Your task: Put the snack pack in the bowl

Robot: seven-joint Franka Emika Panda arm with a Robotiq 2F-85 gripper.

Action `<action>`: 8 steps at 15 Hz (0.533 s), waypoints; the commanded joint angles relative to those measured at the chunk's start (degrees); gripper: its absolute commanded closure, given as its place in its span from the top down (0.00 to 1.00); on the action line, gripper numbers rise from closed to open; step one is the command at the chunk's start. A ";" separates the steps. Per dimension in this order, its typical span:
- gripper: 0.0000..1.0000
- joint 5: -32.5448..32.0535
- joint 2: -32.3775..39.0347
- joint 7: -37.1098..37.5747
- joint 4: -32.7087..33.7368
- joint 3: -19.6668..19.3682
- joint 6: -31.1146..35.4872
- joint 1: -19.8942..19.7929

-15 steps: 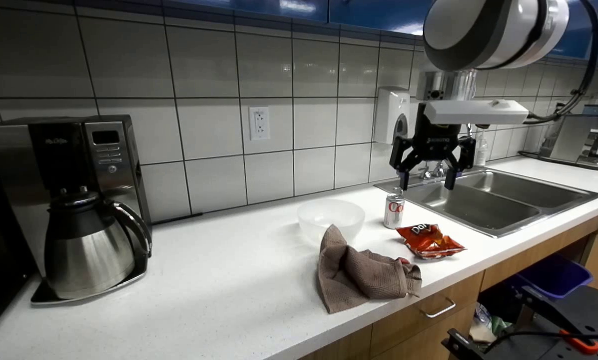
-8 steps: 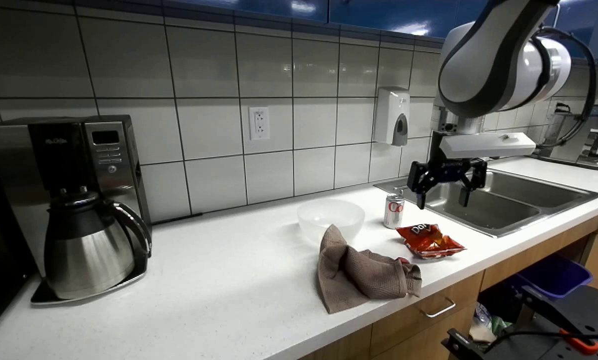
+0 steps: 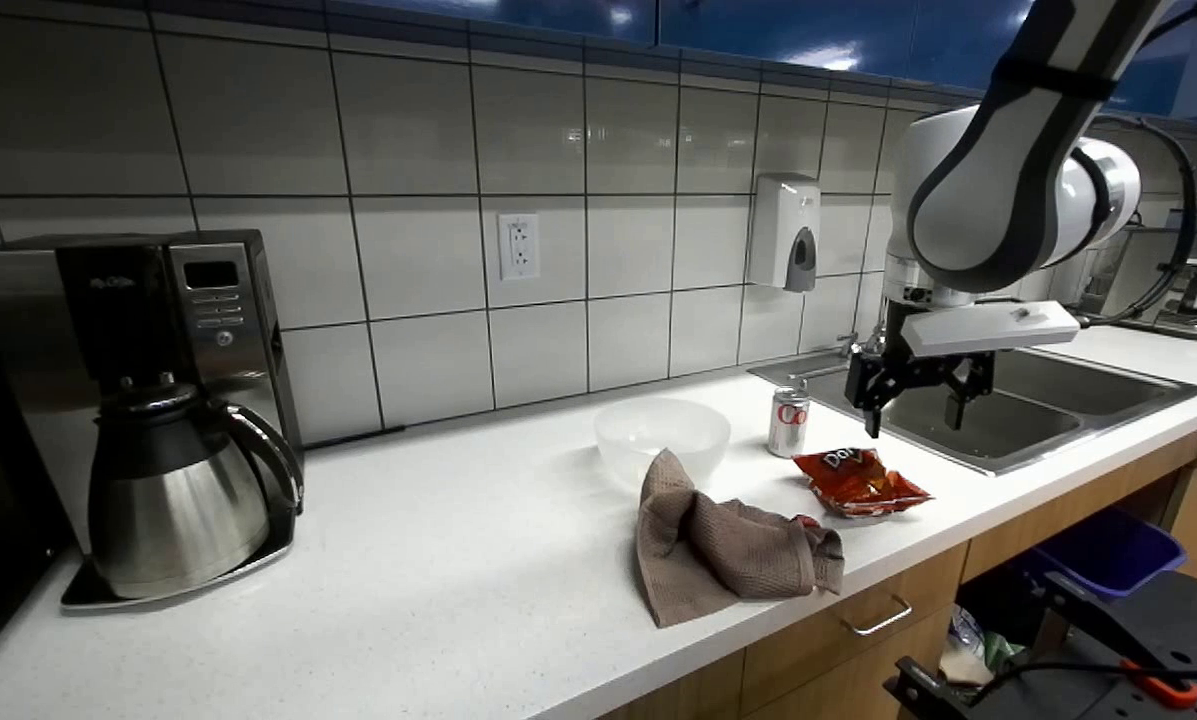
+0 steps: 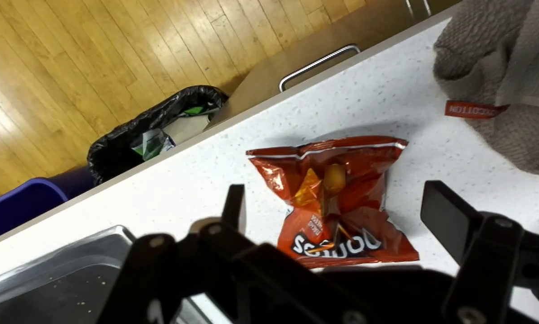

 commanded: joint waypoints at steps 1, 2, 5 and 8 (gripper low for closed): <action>1.00 -2.89 6.38 3.76 5.58 -4.66 0.60 2.72; 1.00 -2.16 7.89 3.62 6.71 -5.77 0.70 3.58; 1.00 1.11 13.09 3.54 10.25 -8.35 1.71 6.18; 1.00 5.82 17.39 3.23 12.68 -9.87 3.43 9.02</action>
